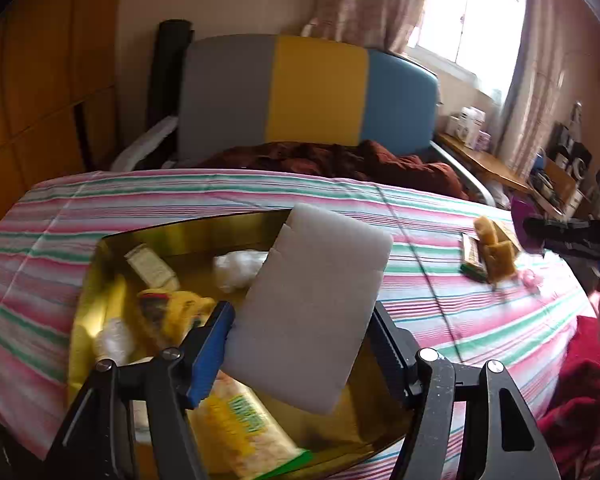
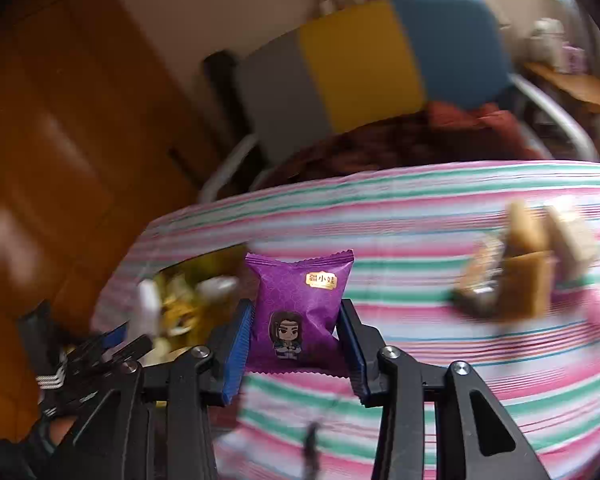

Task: Organize objects
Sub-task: 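Carry the eraser and purple packet to the gold tray and release both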

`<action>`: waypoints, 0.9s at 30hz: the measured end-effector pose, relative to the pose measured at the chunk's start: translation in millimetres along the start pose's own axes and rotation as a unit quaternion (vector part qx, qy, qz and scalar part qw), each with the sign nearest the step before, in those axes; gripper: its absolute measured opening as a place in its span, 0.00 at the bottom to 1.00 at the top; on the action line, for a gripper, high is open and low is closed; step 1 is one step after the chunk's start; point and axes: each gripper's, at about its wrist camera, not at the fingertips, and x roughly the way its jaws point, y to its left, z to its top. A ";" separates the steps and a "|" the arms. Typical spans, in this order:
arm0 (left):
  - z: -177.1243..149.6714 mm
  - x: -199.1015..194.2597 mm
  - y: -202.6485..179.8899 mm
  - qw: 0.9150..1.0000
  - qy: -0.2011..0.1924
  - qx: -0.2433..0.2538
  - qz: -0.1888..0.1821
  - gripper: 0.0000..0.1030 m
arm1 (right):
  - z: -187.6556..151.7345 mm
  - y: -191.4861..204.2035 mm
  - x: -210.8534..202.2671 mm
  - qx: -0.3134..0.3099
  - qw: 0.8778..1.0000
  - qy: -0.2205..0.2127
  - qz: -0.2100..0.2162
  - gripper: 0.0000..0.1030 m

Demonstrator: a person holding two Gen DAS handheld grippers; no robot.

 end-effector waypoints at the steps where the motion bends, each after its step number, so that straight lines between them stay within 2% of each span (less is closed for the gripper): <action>1: -1.0 -1.6 6.1 1.000 -0.001 -0.006 0.005 0.66 | -3.4 11.9 9.8 -0.008 1.000 0.010 0.009 0.41; 7: -4.9 -7.2 35.6 0.999 -0.006 -0.036 0.023 0.66 | -25.9 63.1 58.0 -0.030 0.996 0.066 0.048 0.41; 13: -2.7 -5.6 67.3 0.996 -0.005 -0.080 0.036 0.68 | -39.1 93.9 84.6 -0.053 0.994 0.087 0.041 0.42; 16: -2.9 -4.8 76.6 0.995 -0.005 -0.095 0.032 0.77 | -46.1 105.0 96.4 -0.061 0.993 0.095 0.026 0.47; 18: -4.6 -5.0 82.5 0.994 -0.003 -0.110 0.022 0.92 | -48.8 109.8 103.8 -0.066 0.992 0.103 0.024 0.50; 19: -5.5 -5.1 85.3 0.993 -0.001 -0.118 0.021 0.94 | -51.9 112.6 106.5 -0.070 0.991 0.108 0.025 0.50; 21: -6.9 -4.8 89.4 0.992 0.003 -0.128 0.018 0.95 | -54.5 116.5 108.8 -0.075 0.990 0.114 0.024 0.50; 27: -9.2 -11.9 88.3 0.991 -0.010 -0.115 0.062 0.95 | -63.7 119.6 111.9 -0.083 0.989 0.120 0.008 0.50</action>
